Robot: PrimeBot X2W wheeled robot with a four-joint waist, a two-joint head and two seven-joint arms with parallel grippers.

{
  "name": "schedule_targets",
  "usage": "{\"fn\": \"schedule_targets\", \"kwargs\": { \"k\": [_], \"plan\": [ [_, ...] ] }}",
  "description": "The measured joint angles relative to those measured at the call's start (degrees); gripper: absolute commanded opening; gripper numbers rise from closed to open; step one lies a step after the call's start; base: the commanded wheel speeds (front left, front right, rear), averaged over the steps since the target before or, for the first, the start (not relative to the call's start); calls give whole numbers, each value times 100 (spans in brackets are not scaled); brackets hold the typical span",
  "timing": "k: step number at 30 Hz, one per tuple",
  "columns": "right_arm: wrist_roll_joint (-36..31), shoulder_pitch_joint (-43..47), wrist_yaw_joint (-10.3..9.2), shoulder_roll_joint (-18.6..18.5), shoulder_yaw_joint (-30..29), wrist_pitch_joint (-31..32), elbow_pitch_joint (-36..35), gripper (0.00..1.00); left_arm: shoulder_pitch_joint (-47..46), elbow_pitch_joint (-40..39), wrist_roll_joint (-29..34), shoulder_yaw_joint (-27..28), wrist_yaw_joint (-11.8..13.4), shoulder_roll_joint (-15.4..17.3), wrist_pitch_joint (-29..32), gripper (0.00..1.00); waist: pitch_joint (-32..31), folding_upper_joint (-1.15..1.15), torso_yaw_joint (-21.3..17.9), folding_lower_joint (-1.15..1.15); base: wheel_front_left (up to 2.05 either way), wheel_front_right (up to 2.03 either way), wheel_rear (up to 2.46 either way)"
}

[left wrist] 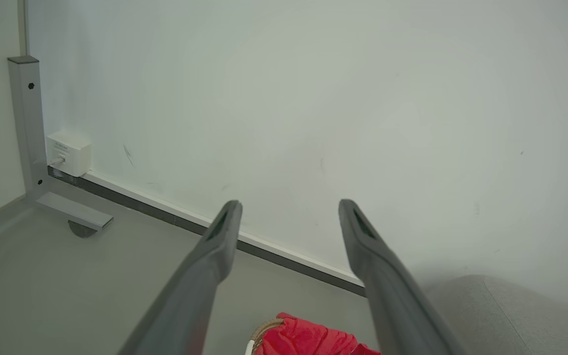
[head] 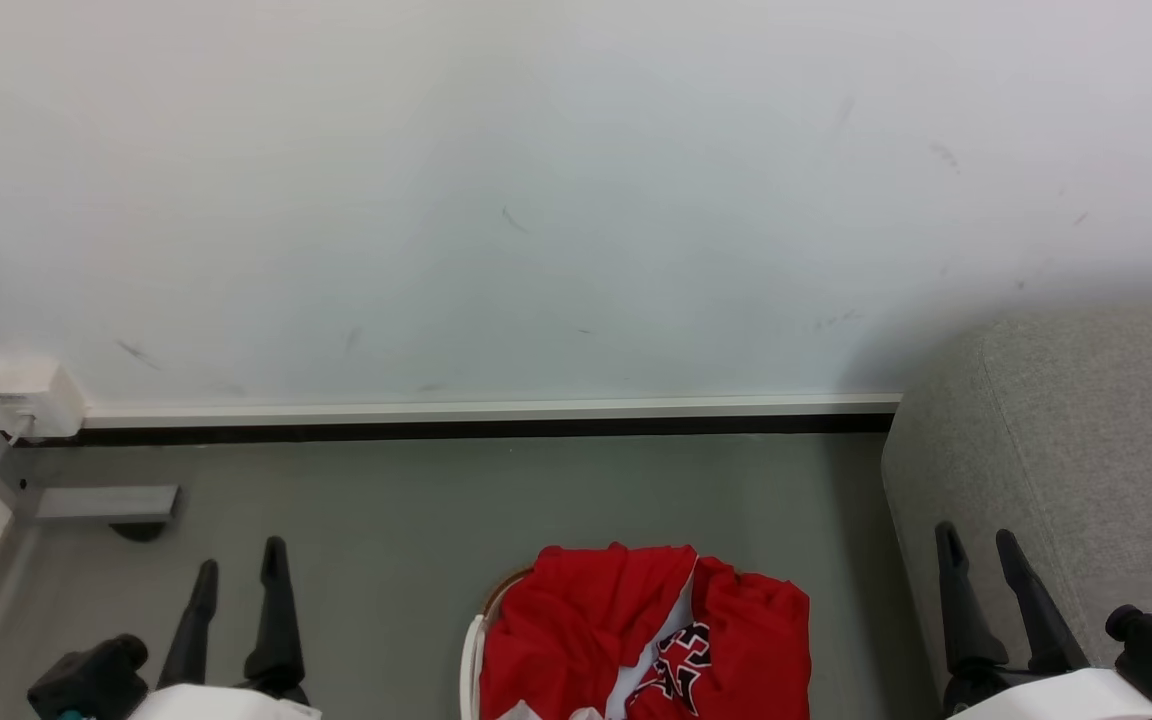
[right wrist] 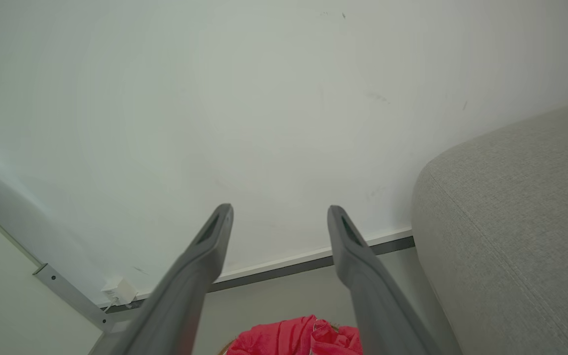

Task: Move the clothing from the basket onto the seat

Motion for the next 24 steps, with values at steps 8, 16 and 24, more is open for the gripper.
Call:
{"fn": "schedule_targets", "kwargs": {
  "k": [8,16,24],
  "plan": [
    [-355,-6,0,-4,81,-108,129,100,41,41,413,-12,23,3,-108,100,-3,0,-3,0,0,0,0],
    [-694,-32,0,-5,97,-209,146,100,42,43,835,-25,24,5,-212,100,5,0,-23,0,0,0,0],
    [-1010,-34,0,-5,133,-312,182,100,44,79,1213,-35,32,8,-305,100,14,0,-43,0,0,0,0]
  ]
}}
